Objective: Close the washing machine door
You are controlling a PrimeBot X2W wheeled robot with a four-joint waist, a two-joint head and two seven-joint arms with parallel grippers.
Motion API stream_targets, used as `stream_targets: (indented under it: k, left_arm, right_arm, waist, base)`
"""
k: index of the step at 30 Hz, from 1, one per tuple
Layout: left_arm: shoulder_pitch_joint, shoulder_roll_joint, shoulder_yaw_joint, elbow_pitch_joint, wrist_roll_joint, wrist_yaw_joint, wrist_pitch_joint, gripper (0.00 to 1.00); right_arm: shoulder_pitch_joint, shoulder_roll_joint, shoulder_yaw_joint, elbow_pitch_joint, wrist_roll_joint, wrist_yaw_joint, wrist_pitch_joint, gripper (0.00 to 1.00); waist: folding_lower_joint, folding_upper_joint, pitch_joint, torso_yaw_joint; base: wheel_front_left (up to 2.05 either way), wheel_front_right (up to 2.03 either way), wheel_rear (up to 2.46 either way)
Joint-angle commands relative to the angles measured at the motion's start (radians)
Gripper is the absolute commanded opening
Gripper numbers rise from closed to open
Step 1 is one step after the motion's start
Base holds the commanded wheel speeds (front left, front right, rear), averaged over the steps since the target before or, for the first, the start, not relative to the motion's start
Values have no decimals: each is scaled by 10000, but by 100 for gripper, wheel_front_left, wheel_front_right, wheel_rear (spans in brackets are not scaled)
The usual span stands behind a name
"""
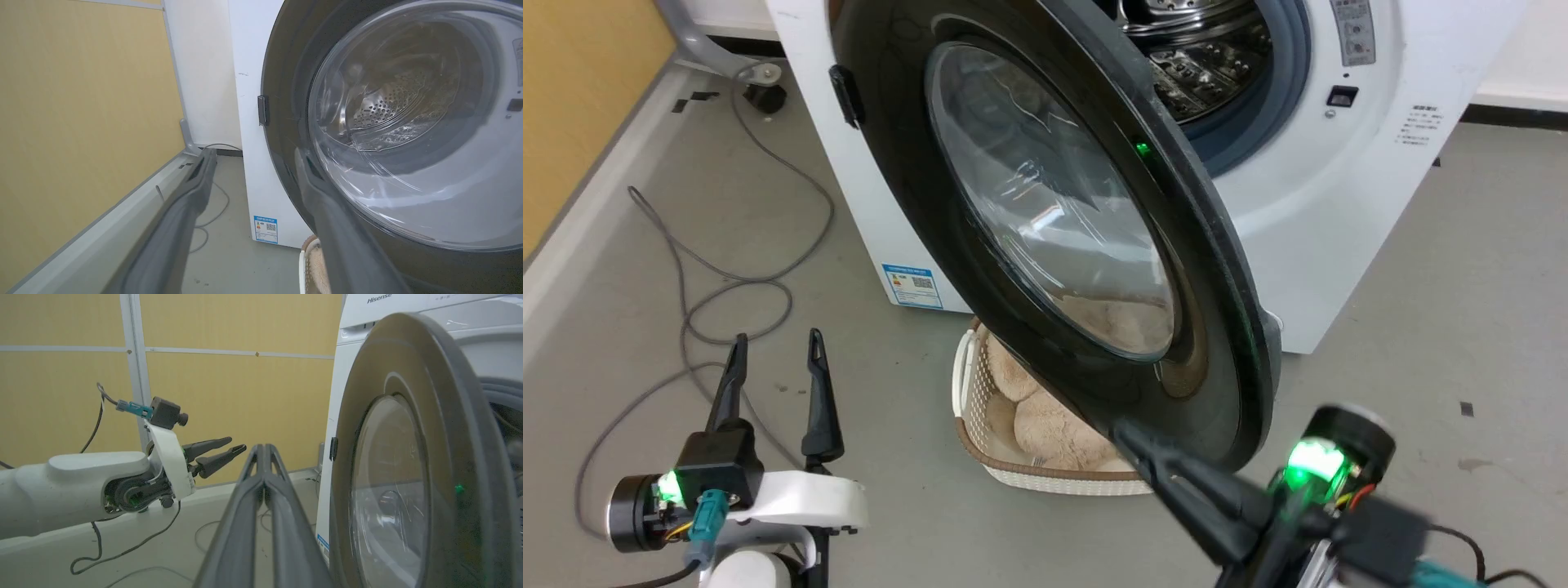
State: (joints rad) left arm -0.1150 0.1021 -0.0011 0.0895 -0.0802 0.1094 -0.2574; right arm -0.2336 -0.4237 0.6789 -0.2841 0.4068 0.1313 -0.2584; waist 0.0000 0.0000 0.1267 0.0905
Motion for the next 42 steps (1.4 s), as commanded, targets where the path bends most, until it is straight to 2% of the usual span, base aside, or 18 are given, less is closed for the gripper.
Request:
stream_targets:
  k: [1,6,20,25,28,36,42]
  left_arm:
    - [68,-62,11,-37,84,-37,-43,100]
    - [22,-169,10,-111,208,-118,-43,100]
    - [-674,-407,-255,-119,313,-341,-43,100]
    - [-1131,-454,-394,-186,313,-387,-43,100]
    - [-1454,-479,-507,-279,287,-356,-43,100]
    - [-2228,-512,-778,-425,88,-240,-43,100]
    - [-2589,-516,-912,-489,-82,-136,-43,100]
  right_arm:
    - [108,-148,89,194,-163,-6,-34,0]
    - [385,-337,-119,1315,-655,-6,-34,0]
    - [-37,254,-2592,3229,-897,-6,-34,0]
    - [-646,807,-4248,3792,-1353,-6,-34,0]
    - [-1223,887,-4747,4142,-1791,-6,-34,0]
    - [-3009,862,-5692,5358,-2330,-6,-34,0]
    - [-4397,556,-5976,6335,-2408,-6,-34,0]
  waist:
    - [0,0,38,-34]
    - [0,0,257,-203]
    - [0,0,1192,-415]
    - [0,0,1767,-296]
    - [0,0,2189,-209]
    - [0,0,3269,59]
    - [0,0,3812,178]
  base:
    - [0,0,0]
    - [0,0,0]
    - [0,0,0]
    - [0,0,0]
    - [0,0,0]
    - [0,0,0]
    - [0,0,0]
